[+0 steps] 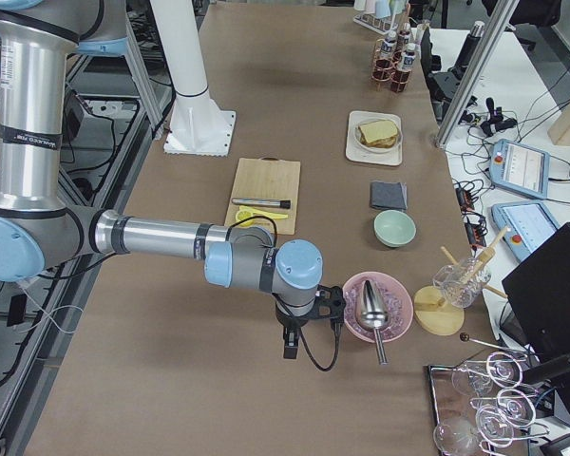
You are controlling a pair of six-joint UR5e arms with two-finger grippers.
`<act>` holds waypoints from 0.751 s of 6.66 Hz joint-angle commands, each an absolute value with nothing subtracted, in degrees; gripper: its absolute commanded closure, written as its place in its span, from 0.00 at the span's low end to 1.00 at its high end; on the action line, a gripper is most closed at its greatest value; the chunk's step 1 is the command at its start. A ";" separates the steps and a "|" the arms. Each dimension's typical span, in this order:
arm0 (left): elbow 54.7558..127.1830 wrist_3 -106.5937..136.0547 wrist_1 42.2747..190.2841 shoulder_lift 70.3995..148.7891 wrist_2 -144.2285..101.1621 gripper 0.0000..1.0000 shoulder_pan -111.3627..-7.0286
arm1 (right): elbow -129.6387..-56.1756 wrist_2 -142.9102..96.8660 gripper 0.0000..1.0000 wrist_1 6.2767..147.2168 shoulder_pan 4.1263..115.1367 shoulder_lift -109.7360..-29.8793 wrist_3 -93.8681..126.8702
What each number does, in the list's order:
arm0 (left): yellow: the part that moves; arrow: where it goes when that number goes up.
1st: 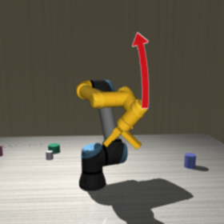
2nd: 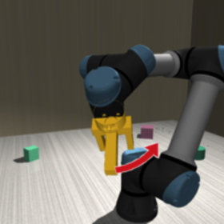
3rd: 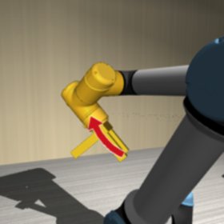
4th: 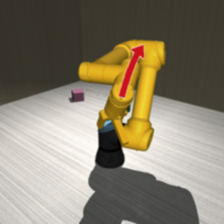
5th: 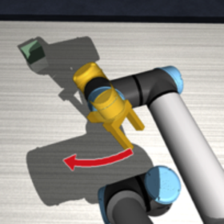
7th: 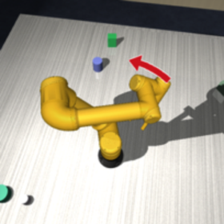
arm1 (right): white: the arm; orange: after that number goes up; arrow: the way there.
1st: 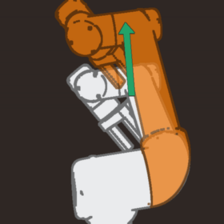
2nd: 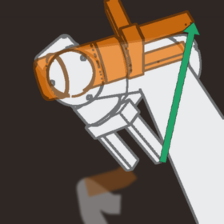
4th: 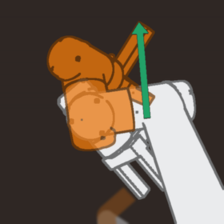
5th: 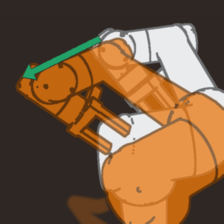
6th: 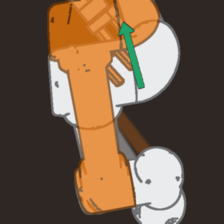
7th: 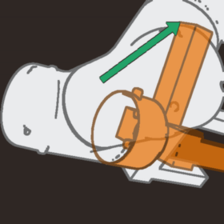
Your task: Make sandwich and place on tray
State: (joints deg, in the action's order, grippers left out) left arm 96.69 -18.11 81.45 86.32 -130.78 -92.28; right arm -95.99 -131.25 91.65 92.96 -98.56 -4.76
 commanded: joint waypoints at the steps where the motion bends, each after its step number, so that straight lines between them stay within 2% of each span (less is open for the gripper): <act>1: 96.16 -18.11 81.39 86.66 -130.78 0.02 -92.29 | -94.58 -135.07 0.00 91.76 92.64 -98.09 -4.75; 5: 95.98 -18.11 81.39 86.40 -130.78 0.02 -92.29 | -93.78 -138.34 0.00 91.41 92.64 -97.47 -4.92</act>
